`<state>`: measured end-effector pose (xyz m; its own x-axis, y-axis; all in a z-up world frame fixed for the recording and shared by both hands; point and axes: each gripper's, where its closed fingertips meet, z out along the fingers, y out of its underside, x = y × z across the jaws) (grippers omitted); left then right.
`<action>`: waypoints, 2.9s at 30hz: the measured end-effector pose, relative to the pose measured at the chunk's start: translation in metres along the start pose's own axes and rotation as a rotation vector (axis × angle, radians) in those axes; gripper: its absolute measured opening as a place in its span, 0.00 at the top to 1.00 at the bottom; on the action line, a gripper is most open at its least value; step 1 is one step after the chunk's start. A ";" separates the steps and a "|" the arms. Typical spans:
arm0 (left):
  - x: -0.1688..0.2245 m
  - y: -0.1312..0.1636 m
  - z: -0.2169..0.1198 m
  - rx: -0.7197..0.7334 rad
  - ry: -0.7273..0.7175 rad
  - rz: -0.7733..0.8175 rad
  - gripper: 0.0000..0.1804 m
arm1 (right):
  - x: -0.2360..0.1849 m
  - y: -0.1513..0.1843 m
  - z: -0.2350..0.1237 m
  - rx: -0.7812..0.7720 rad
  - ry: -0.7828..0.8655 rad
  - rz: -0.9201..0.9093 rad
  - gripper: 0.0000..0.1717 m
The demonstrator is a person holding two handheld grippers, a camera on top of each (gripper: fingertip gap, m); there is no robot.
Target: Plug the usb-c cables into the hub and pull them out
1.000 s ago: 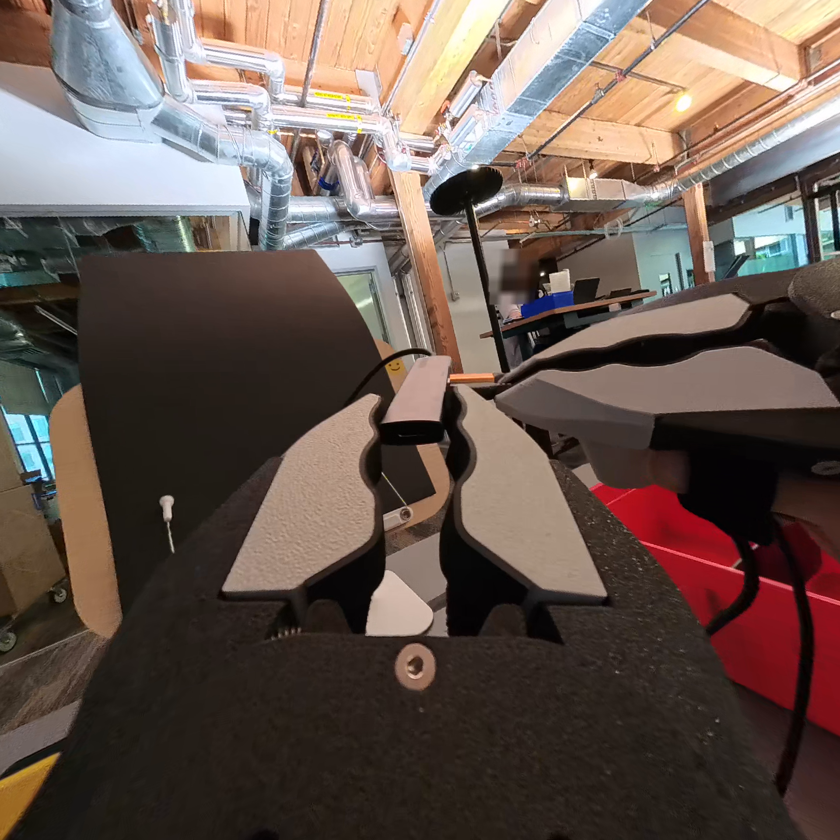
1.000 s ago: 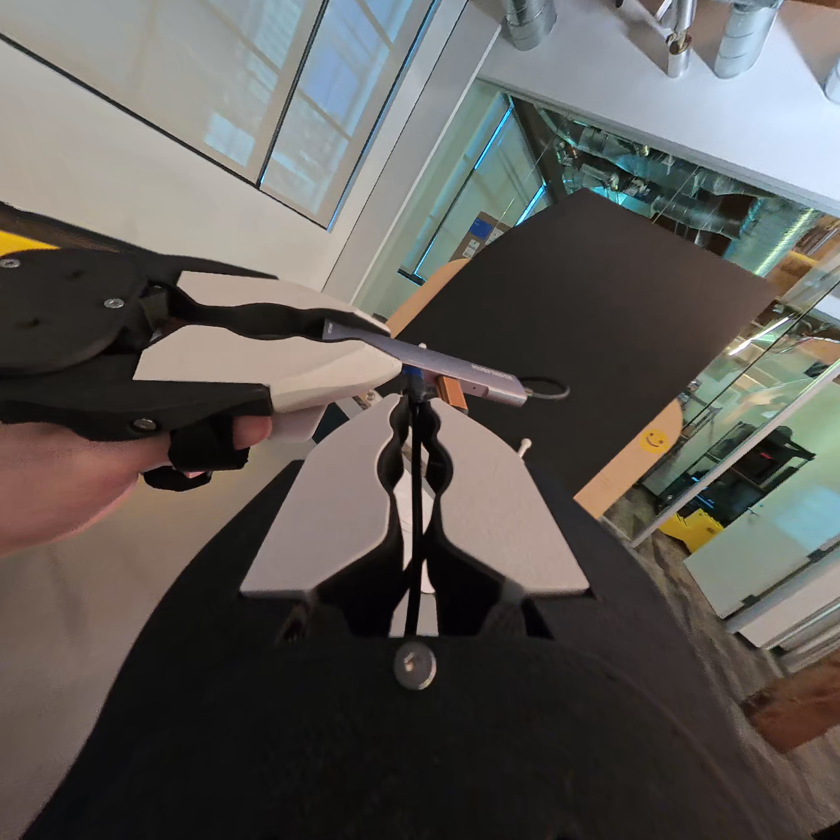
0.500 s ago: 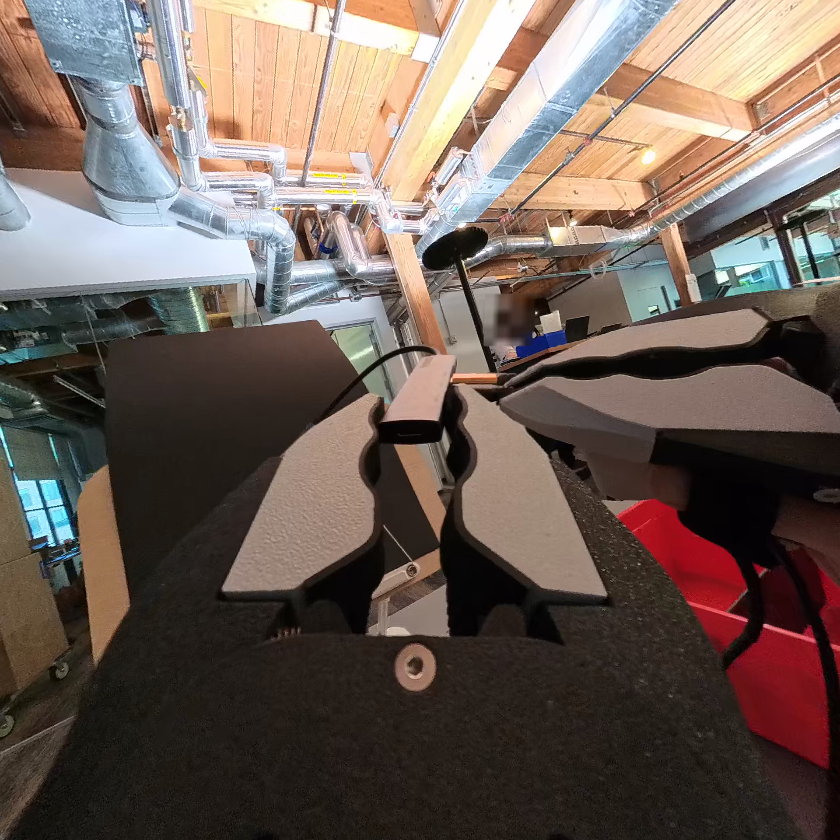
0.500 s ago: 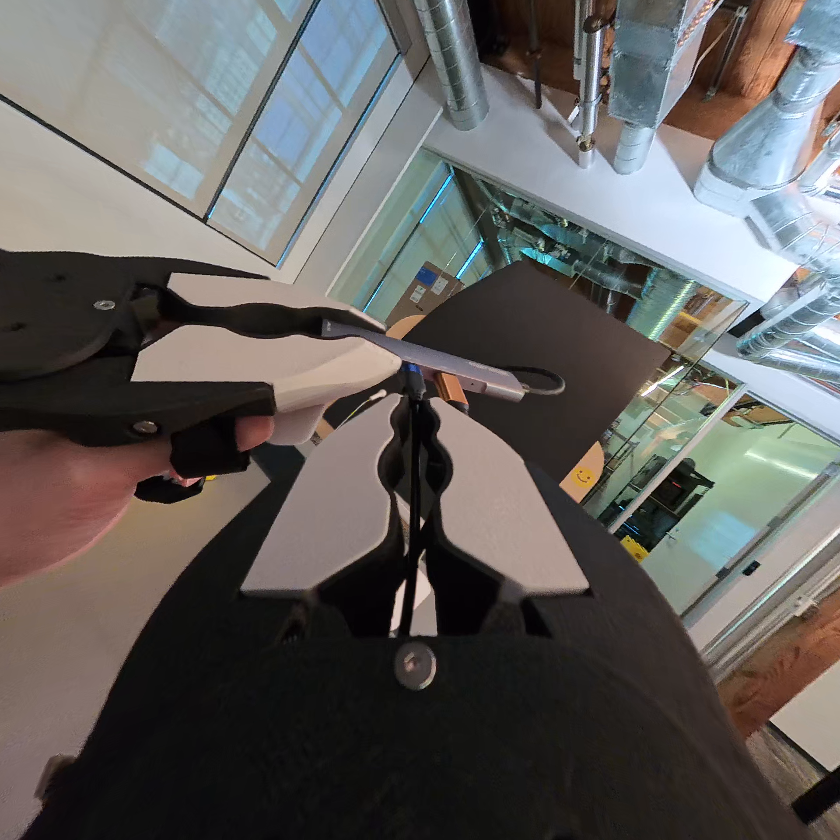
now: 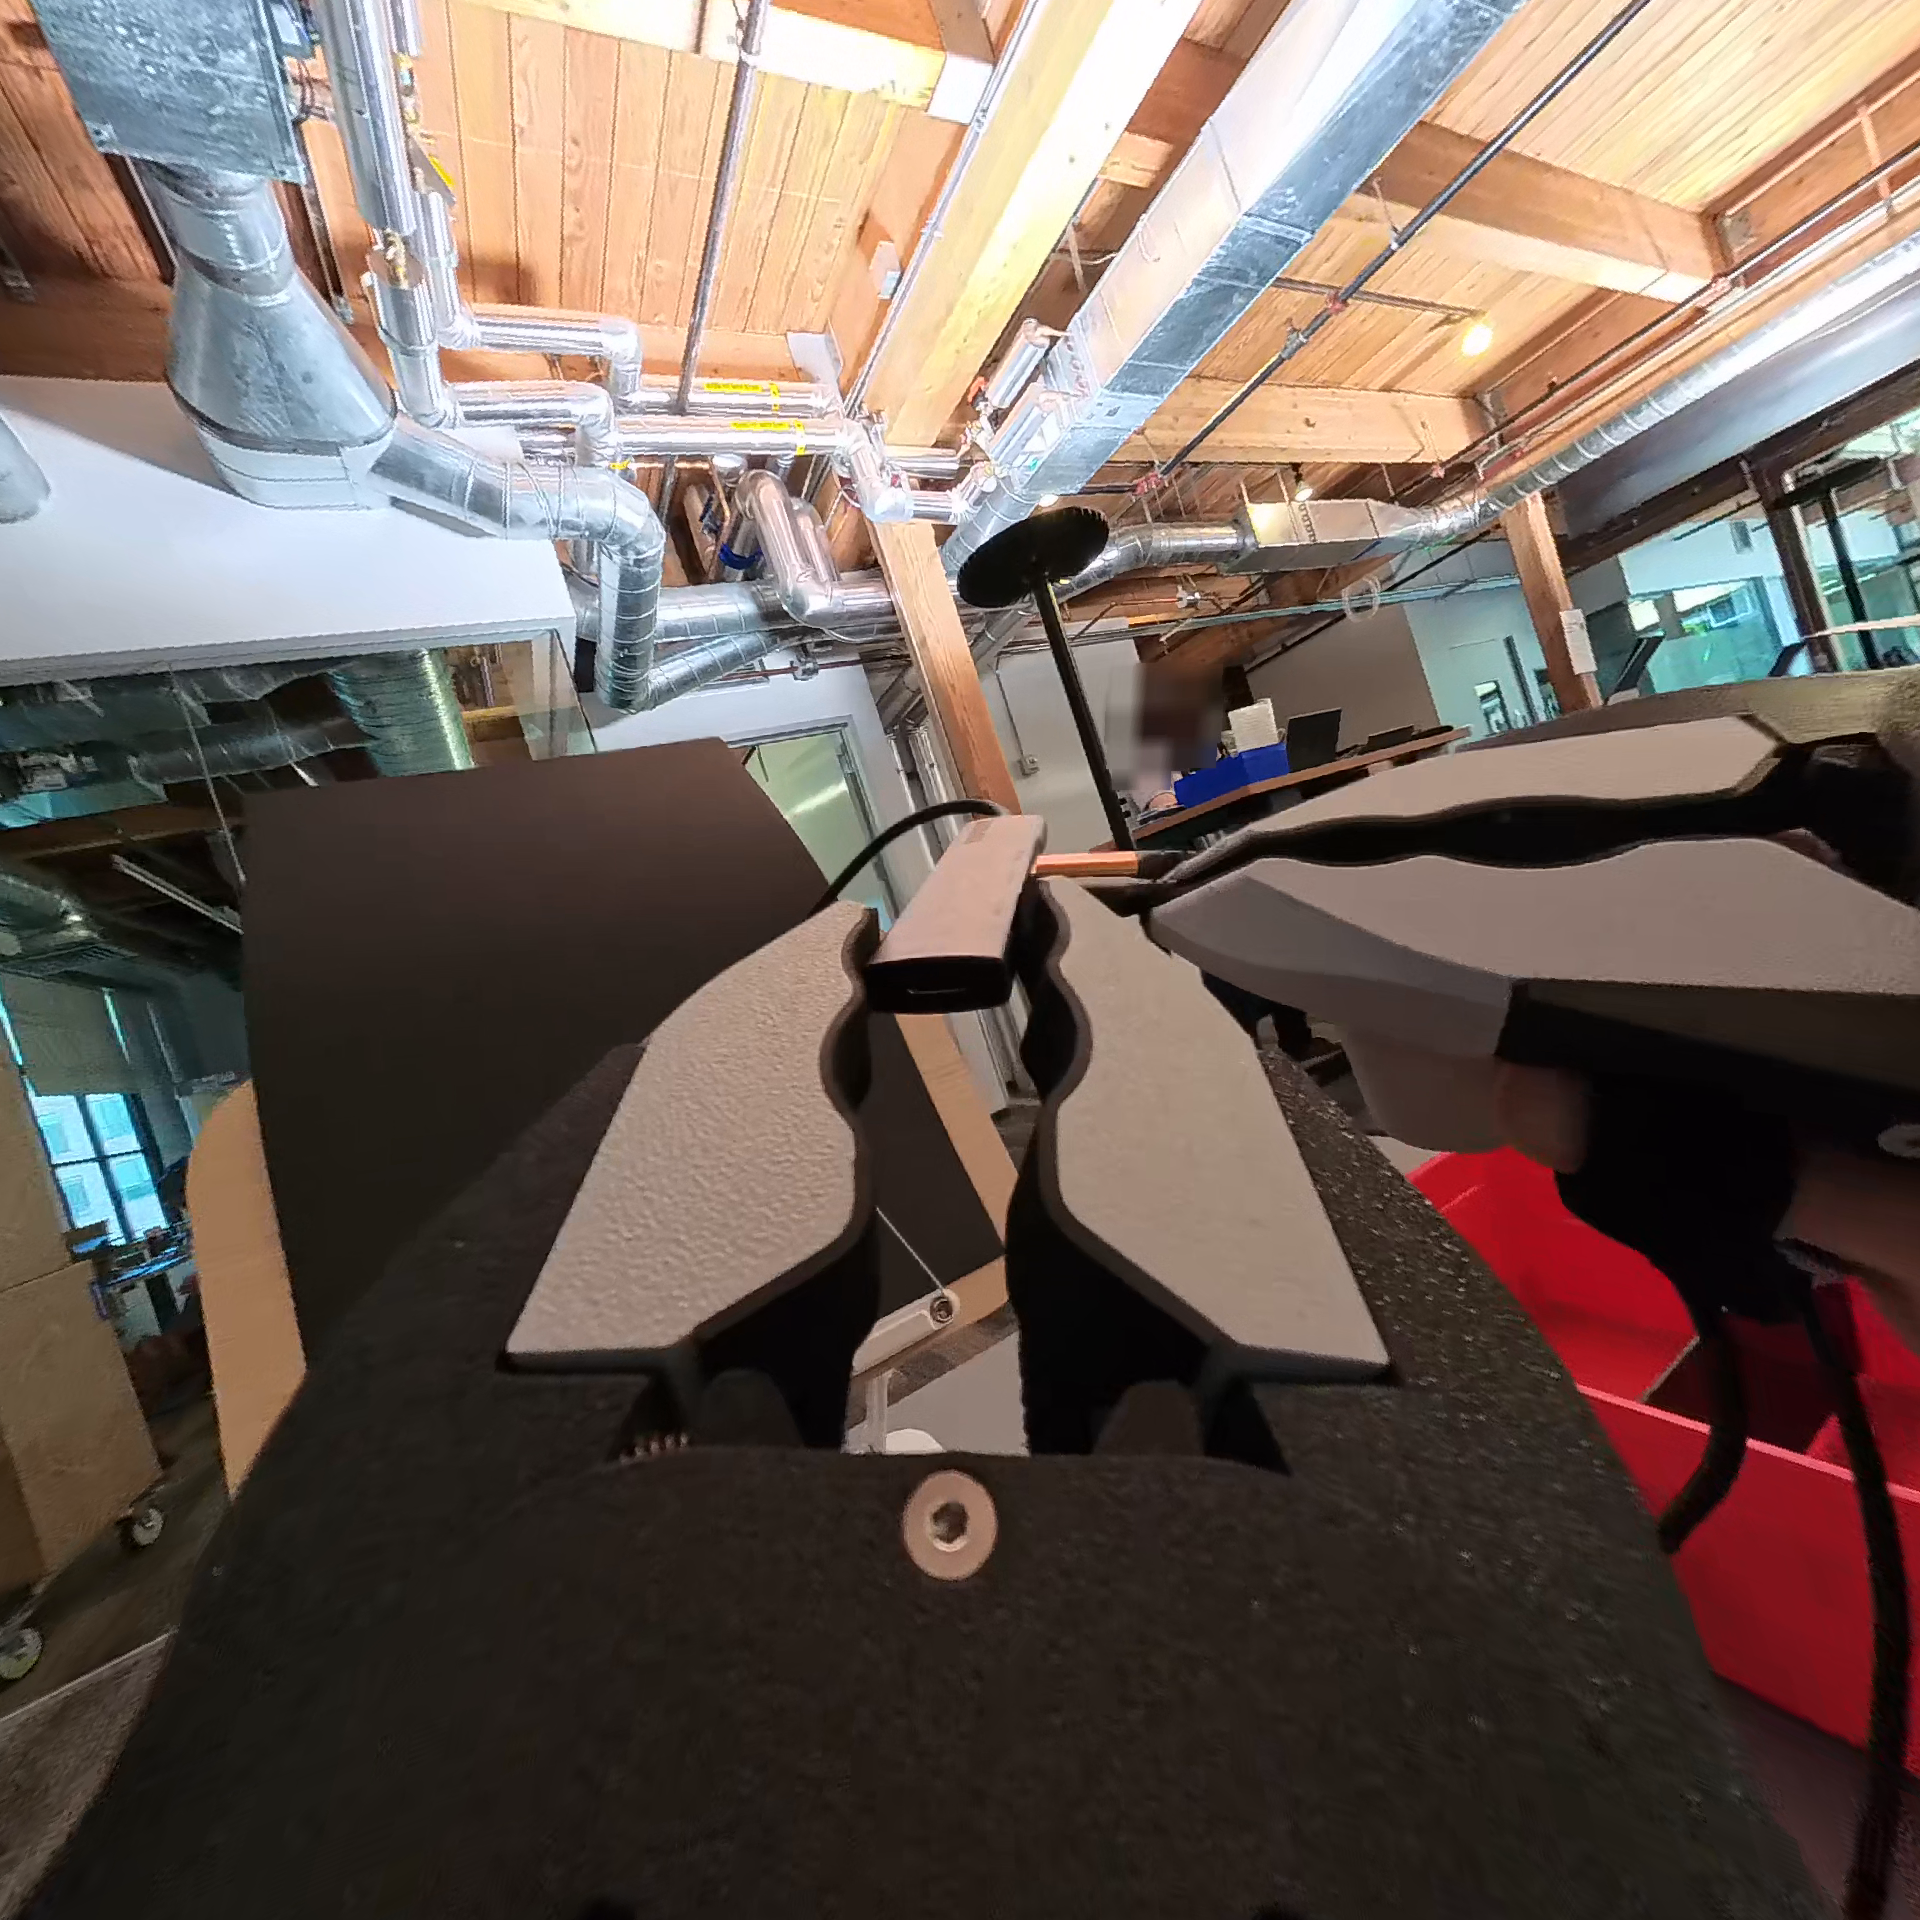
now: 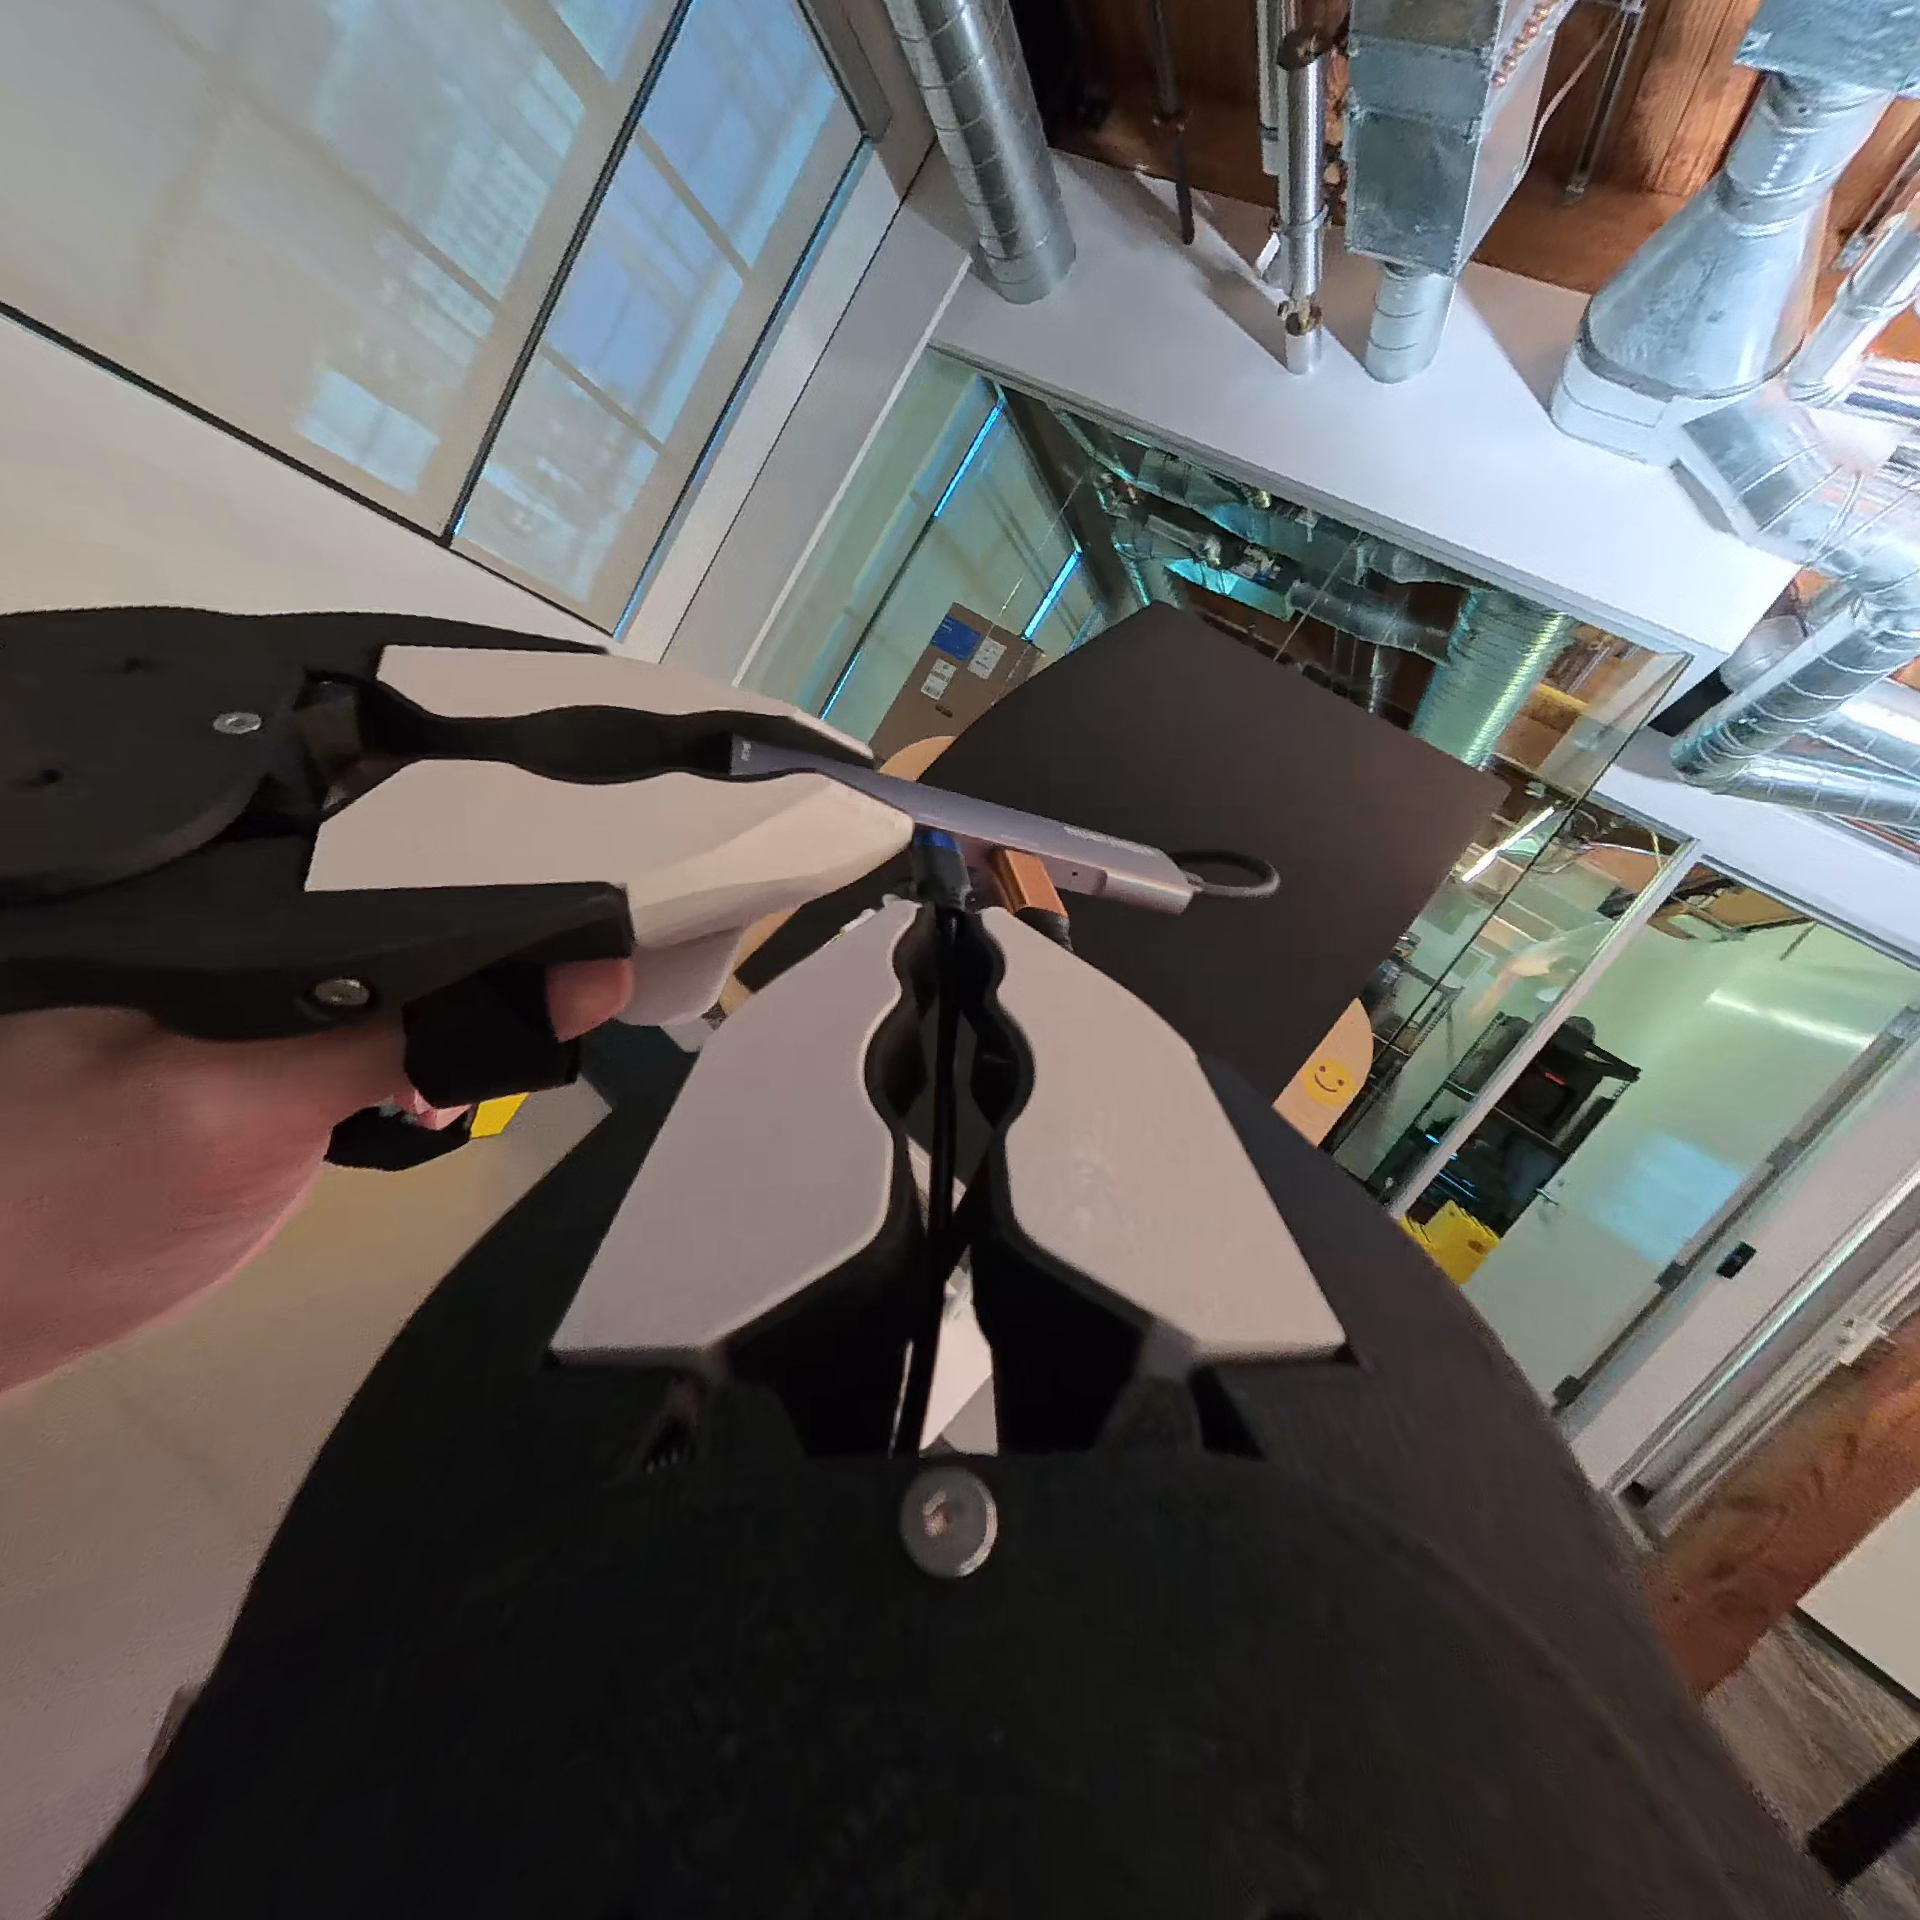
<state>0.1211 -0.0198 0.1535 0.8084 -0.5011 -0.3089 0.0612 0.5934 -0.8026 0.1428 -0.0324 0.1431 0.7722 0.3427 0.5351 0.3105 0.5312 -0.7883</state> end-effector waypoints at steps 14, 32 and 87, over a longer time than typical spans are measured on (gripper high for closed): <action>0.000 -0.009 0.000 -0.009 0.022 0.002 0.86 | 0.000 -0.006 -0.002 0.003 0.013 0.042 0.97; 0.003 -0.028 -0.007 0.101 0.067 -0.104 0.87 | -0.012 -0.014 0.001 0.056 -0.109 0.311 0.94; -0.005 0.176 -0.105 -0.690 0.281 -0.807 0.84 | -0.120 0.141 0.019 -0.300 -0.343 -0.198 0.97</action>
<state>0.0666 0.0204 -0.0398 0.5100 -0.7611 0.4006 0.1005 -0.4098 -0.9066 0.0838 0.0162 -0.0268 0.4711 0.5192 0.7131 0.6175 0.3831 -0.6869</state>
